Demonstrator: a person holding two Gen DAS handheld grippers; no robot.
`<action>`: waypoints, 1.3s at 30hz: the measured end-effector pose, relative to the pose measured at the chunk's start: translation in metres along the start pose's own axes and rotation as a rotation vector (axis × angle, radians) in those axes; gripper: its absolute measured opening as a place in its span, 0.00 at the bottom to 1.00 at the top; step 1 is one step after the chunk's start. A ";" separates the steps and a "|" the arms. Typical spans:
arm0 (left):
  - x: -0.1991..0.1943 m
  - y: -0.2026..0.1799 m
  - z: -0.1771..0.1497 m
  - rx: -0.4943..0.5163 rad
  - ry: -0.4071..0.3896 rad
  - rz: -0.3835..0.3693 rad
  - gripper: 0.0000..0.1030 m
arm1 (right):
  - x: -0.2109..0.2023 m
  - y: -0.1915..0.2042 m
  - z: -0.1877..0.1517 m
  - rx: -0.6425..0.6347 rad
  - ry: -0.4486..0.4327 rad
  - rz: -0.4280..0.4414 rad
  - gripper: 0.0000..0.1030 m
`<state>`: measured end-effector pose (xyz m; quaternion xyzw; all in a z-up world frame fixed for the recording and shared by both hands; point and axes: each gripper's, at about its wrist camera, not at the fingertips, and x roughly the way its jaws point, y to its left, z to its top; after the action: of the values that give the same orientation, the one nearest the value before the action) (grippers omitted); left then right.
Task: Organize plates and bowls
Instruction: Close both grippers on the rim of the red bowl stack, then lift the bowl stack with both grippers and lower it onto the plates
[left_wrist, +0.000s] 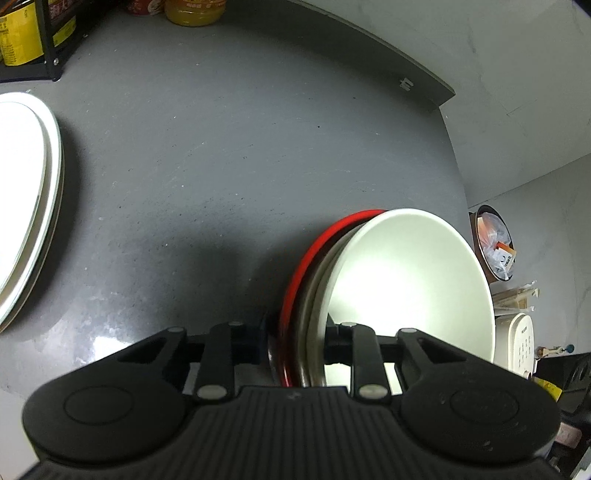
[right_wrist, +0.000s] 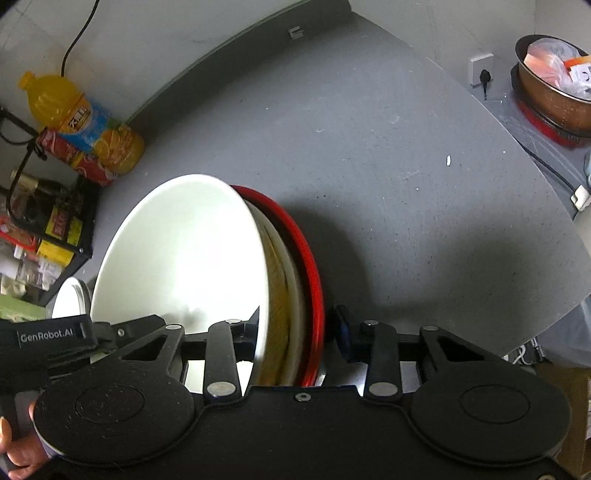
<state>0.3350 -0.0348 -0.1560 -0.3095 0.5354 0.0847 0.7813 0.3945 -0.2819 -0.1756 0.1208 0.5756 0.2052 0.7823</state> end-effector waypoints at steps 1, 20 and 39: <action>0.000 0.001 0.000 0.001 -0.001 -0.004 0.25 | 0.000 -0.001 -0.001 0.002 -0.004 0.002 0.35; -0.003 0.011 0.005 -0.019 0.042 -0.065 0.26 | -0.012 0.002 -0.004 0.024 -0.041 0.027 0.31; -0.066 0.046 0.030 -0.046 -0.023 -0.089 0.26 | -0.034 0.066 -0.001 -0.016 -0.077 0.088 0.31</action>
<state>0.3101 0.0320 -0.1086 -0.3499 0.5099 0.0657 0.7831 0.3732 -0.2386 -0.1187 0.1475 0.5376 0.2392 0.7950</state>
